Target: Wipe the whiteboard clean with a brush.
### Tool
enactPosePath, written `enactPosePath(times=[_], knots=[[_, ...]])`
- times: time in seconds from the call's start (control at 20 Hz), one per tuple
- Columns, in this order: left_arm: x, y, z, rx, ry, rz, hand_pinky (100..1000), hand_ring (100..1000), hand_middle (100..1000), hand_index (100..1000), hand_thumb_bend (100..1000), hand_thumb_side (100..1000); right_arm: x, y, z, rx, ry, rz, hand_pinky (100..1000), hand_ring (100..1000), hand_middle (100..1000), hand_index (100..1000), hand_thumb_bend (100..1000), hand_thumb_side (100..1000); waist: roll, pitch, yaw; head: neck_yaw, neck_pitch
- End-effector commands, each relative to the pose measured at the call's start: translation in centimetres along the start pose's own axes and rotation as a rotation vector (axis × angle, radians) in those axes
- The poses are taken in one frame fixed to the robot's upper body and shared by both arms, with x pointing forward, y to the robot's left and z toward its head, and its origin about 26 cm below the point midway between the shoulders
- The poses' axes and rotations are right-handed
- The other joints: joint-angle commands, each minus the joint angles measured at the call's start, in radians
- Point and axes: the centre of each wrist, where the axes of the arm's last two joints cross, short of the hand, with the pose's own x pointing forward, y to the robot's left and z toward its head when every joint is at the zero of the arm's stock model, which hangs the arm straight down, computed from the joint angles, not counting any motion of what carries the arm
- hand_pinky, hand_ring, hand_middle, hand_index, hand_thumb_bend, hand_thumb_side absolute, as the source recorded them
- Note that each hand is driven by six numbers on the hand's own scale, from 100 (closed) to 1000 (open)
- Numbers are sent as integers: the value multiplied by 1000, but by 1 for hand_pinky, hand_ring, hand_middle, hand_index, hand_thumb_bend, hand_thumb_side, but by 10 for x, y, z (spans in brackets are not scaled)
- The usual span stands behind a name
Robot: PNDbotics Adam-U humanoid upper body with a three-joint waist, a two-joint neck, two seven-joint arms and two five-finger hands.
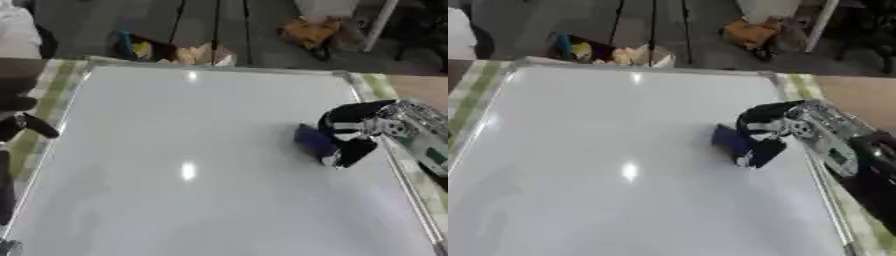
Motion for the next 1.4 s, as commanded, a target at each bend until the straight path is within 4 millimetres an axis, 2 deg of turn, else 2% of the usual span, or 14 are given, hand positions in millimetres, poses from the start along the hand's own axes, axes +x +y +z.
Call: enactPosePath(times=[0.05, 0.2, 0.35, 0.95, 1.4], knots=[[6, -1, -5, -6, -31, 9, 422, 808, 682, 635, 100, 920, -5, -5, 9, 6, 17, 18, 775, 846, 654, 253, 100, 597, 4, -22, -1, -1, -8], [6, -1, -5, -7, -30, 9, 422, 809, 682, 635, 100, 920, -4, -6, 10, 12, 17, 20, 777, 848, 651, 327, 100, 594, 3, -23, -3, -2, -8], [6, -1, -5, -7, -29, 10, 421, 809, 682, 635, 100, 919, -4, -6, 11, 19, 17, 21, 779, 848, 635, 343, 100, 590, 3, -23, -5, -1, -8], [5, -1, -4, -7, -24, 7, 420, 811, 683, 634, 100, 921, -5, -7, 16, 33, 35, 29, 785, 842, 568, 320, 100, 578, 4, -24, -19, 1, -4], [5, 0, -3, -10, -21, 5, 420, 812, 684, 633, 100, 922, -1, -12, 25, -22, 117, 89, 793, 830, 512, 317, 100, 567, 6, -22, -24, 1, -4]])
